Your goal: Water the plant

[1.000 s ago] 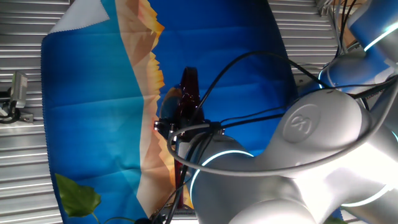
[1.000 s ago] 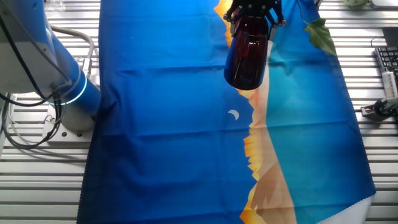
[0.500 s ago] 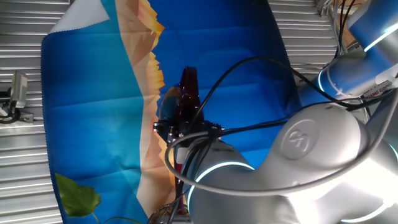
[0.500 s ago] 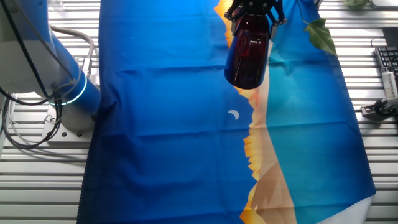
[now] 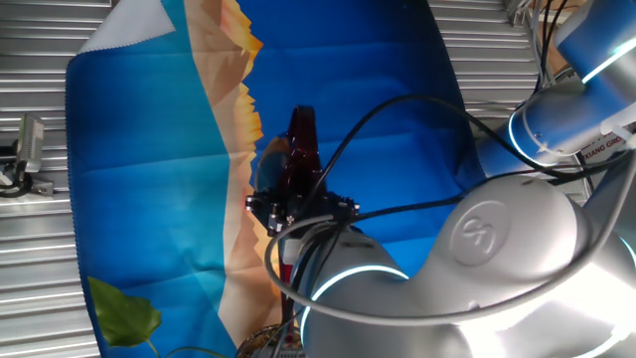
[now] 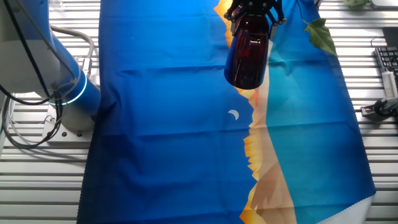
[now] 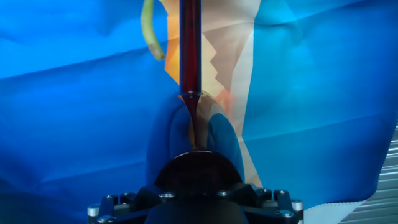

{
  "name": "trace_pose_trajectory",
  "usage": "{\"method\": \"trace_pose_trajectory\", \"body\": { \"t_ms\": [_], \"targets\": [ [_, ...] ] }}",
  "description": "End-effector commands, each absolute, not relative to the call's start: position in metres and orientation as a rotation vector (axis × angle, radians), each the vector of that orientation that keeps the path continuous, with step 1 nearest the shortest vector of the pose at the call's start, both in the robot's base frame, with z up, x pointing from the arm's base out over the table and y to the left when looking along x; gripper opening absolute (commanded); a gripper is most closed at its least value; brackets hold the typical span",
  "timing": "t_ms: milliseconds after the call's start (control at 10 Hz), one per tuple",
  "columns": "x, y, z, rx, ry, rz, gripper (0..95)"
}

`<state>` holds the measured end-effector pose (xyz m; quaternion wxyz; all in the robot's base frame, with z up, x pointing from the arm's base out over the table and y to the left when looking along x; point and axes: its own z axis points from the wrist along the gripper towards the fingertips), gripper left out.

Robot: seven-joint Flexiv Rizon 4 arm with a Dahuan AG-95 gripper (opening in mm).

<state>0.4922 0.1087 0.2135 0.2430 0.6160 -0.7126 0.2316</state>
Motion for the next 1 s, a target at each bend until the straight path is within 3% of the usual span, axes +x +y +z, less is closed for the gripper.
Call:
{"method": "trace_pose_trajectory", "body": {
  "t_ms": [100, 1000],
  "targets": [
    [0.4919, 0.1085, 0.2139, 1.678, -1.941, 0.641, 0.0],
    [0.4909, 0.1078, 0.2153, 1.649, -1.902, 0.685, 0.0]
  ]
}}
